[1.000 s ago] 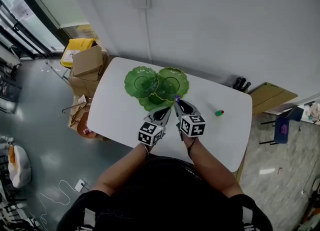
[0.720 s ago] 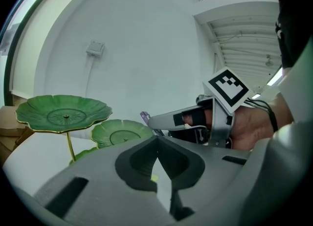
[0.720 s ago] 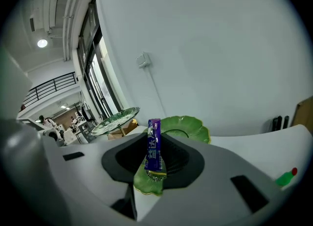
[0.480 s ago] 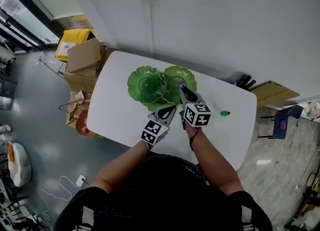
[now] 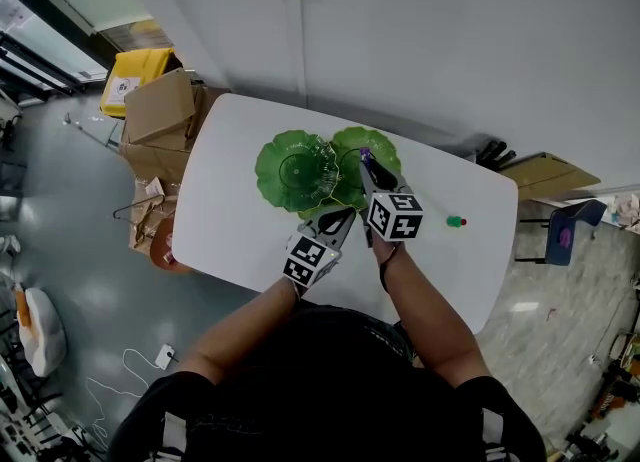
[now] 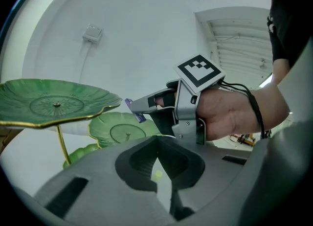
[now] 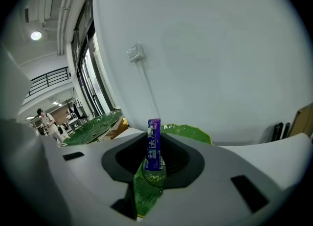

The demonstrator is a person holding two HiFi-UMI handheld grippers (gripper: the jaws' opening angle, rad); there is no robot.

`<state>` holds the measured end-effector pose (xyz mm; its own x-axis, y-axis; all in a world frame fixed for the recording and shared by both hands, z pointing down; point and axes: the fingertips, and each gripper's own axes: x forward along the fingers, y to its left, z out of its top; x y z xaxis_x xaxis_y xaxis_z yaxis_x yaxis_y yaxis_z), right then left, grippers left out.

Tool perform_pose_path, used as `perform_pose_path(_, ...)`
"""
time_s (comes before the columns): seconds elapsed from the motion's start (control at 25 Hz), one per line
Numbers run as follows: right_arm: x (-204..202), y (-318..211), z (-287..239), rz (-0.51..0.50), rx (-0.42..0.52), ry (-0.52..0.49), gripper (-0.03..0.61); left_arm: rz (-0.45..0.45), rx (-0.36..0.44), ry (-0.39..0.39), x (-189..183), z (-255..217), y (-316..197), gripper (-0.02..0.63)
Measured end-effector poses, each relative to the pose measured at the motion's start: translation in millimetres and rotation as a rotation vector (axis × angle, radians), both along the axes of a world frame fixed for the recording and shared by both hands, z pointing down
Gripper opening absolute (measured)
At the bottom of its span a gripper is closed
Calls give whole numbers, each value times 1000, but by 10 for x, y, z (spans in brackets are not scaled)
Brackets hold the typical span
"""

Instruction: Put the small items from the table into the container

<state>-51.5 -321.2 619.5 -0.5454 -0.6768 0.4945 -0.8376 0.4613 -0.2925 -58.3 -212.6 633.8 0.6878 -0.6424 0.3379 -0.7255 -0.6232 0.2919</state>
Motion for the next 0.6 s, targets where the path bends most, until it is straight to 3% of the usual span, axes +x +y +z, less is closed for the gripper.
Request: perform_pose_path(0.6, 32, 4, -18, 31, 18, -11, 98, -17, -10, 10, -70, 24, -42, 8)
